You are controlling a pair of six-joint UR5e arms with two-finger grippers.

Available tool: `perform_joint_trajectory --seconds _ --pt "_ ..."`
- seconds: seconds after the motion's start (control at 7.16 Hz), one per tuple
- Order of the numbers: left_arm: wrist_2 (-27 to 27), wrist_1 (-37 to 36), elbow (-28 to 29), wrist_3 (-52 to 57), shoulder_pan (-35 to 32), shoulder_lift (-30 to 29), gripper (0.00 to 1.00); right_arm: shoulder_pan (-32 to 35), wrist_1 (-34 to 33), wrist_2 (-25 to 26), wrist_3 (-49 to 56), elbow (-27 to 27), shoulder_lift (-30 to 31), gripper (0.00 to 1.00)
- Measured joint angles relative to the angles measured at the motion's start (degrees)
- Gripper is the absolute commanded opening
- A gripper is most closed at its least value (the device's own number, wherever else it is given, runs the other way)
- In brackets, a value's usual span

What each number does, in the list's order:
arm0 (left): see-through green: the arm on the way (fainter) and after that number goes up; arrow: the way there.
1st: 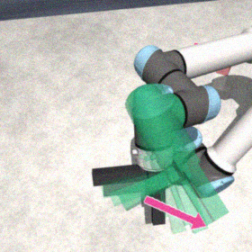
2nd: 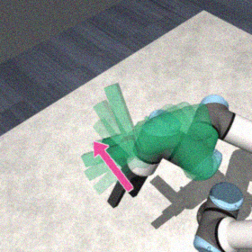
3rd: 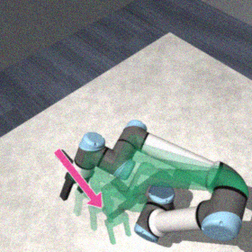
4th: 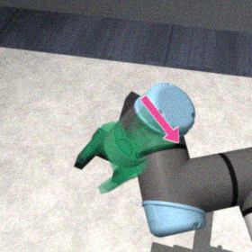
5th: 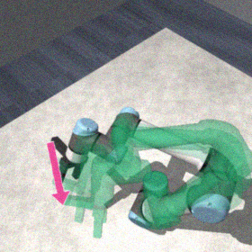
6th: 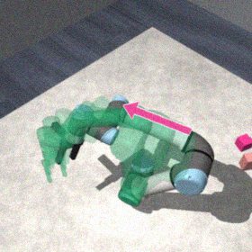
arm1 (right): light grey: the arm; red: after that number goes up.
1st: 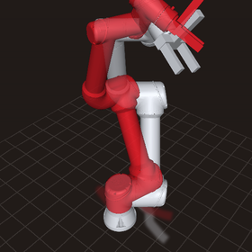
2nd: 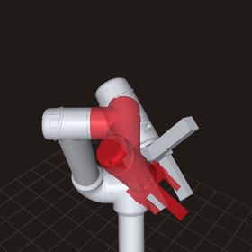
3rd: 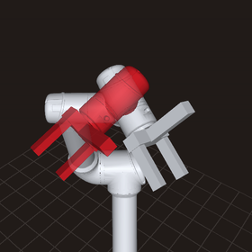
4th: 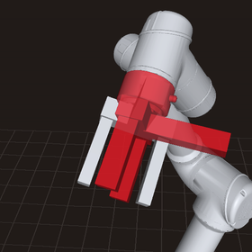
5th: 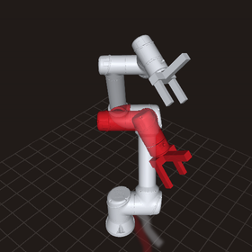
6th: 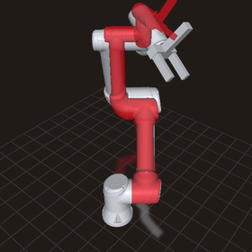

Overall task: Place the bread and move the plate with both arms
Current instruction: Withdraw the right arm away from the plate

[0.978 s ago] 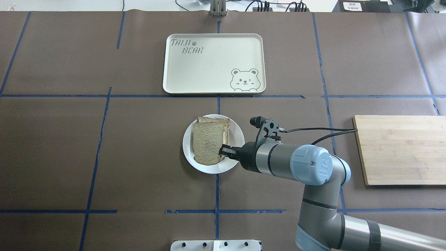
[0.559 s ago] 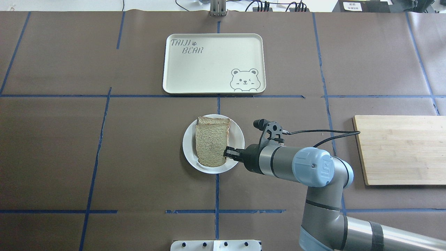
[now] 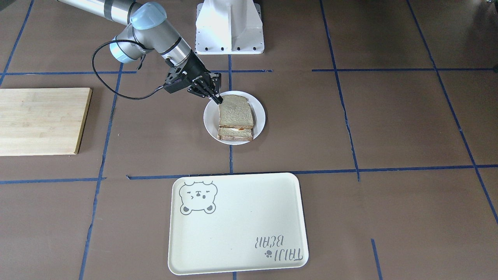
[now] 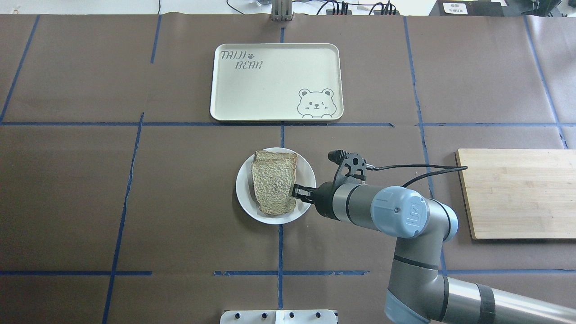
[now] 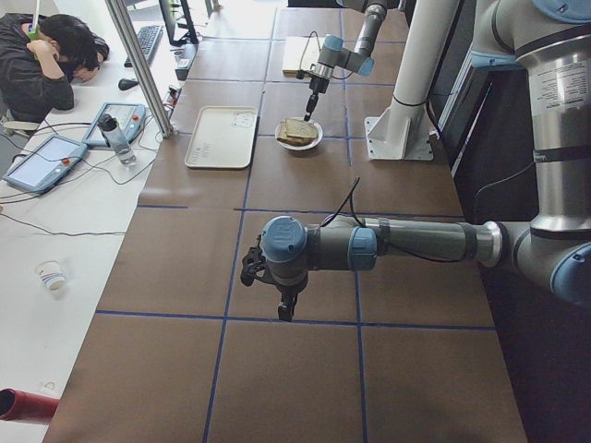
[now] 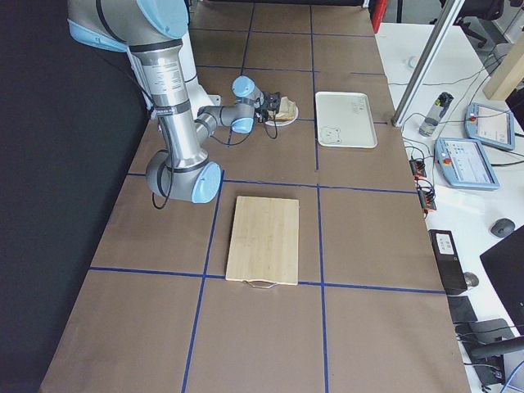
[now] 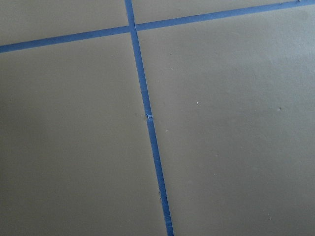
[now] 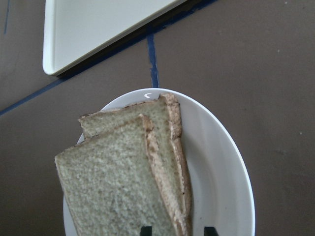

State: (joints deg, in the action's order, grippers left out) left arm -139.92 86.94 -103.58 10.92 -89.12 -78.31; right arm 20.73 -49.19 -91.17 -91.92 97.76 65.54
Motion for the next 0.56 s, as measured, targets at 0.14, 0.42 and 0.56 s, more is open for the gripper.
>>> perform_joint_trajectory --seconds 0.14,0.42,0.56 --pt "0.0 0.2 0.0 0.0 0.0 -0.5 1.00 3.0 -6.9 -4.1 0.6 1.3 -1.5 1.00" --pt "0.2 2.0 -0.2 0.0 0.0 -2.9 1.00 12.0 -20.5 -16.1 9.0 3.5 -3.0 1.00" --pt "0.3 3.9 -0.2 -0.1 0.0 -3.8 1.00 18.0 -26.9 -22.8 18.0 3.9 -2.7 1.00"
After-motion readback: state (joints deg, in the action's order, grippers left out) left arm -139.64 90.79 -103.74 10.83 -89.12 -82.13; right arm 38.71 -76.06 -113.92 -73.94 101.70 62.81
